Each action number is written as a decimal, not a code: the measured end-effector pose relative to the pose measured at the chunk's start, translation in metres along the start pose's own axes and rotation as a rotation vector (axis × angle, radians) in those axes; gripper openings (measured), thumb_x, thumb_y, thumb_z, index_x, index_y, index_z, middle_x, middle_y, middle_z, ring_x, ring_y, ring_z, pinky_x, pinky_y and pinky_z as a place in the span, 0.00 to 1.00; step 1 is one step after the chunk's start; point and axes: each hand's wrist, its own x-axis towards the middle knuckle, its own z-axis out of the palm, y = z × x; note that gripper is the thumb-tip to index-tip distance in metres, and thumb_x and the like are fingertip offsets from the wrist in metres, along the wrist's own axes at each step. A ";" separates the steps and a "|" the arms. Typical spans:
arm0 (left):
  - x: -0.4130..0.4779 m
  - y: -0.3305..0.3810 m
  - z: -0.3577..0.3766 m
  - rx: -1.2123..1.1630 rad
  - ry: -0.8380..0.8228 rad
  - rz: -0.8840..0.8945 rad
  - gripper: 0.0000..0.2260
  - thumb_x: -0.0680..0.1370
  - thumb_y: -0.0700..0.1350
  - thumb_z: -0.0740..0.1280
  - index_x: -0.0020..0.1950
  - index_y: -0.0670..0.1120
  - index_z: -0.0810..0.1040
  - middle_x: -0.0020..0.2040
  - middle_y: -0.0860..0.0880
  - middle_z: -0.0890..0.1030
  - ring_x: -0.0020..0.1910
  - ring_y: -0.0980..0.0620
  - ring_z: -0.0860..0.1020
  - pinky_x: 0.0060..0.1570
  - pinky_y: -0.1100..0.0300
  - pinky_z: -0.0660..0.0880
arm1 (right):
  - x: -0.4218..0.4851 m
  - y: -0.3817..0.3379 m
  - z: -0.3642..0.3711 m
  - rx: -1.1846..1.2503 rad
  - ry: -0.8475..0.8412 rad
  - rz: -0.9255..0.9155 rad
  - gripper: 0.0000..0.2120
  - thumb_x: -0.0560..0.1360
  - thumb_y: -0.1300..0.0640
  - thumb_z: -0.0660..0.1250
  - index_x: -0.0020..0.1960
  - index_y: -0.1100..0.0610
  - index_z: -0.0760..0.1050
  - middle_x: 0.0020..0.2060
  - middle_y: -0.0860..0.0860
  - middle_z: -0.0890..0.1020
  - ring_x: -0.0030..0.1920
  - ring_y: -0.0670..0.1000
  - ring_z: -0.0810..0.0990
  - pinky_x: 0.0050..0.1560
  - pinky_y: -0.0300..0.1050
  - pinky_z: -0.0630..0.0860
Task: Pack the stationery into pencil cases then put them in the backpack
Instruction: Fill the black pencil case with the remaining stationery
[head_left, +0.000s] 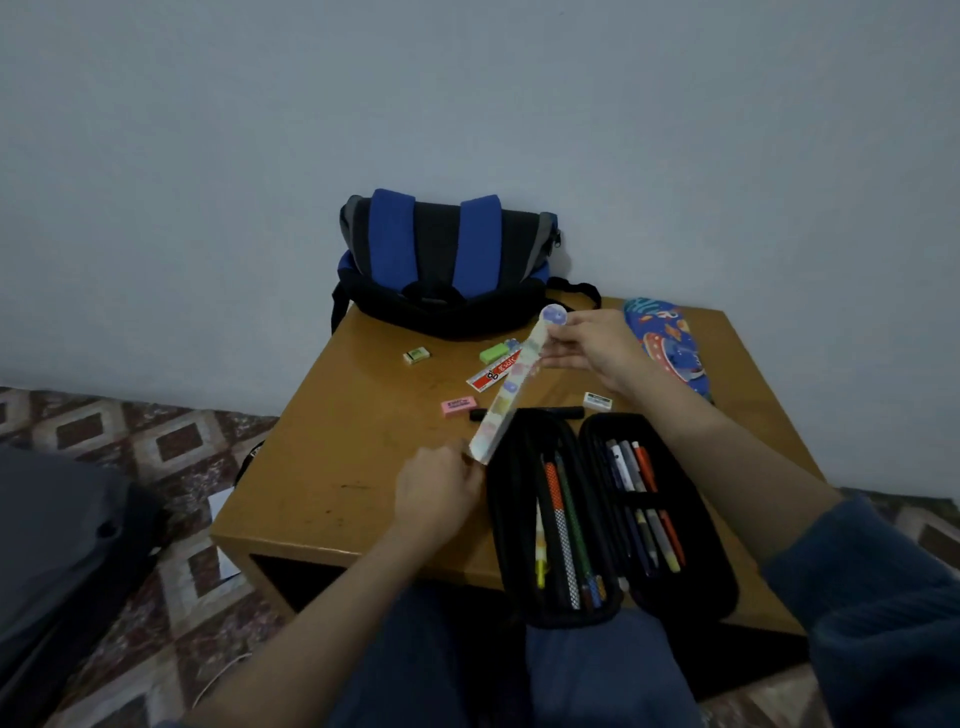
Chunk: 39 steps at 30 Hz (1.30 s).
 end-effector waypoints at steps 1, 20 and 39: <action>-0.006 0.009 0.003 -0.005 0.014 0.025 0.09 0.78 0.47 0.61 0.54 0.45 0.75 0.47 0.47 0.81 0.45 0.47 0.79 0.36 0.59 0.70 | -0.003 0.000 -0.004 0.001 0.021 0.006 0.09 0.77 0.69 0.60 0.38 0.65 0.72 0.32 0.60 0.76 0.22 0.46 0.79 0.30 0.41 0.80; -0.014 0.029 0.026 -0.022 -0.204 -0.037 0.16 0.67 0.56 0.75 0.45 0.46 0.80 0.45 0.50 0.81 0.42 0.53 0.80 0.43 0.56 0.80 | -0.026 0.016 -0.022 -0.339 0.021 0.034 0.09 0.77 0.69 0.60 0.39 0.63 0.70 0.31 0.61 0.76 0.22 0.48 0.79 0.25 0.40 0.79; -0.016 0.014 0.015 -0.776 -0.249 -0.194 0.13 0.74 0.36 0.68 0.30 0.46 0.74 0.31 0.52 0.75 0.32 0.59 0.72 0.28 0.77 0.66 | -0.032 0.064 0.010 -0.505 -0.020 0.302 0.04 0.72 0.68 0.68 0.39 0.68 0.76 0.31 0.58 0.79 0.19 0.47 0.77 0.22 0.36 0.74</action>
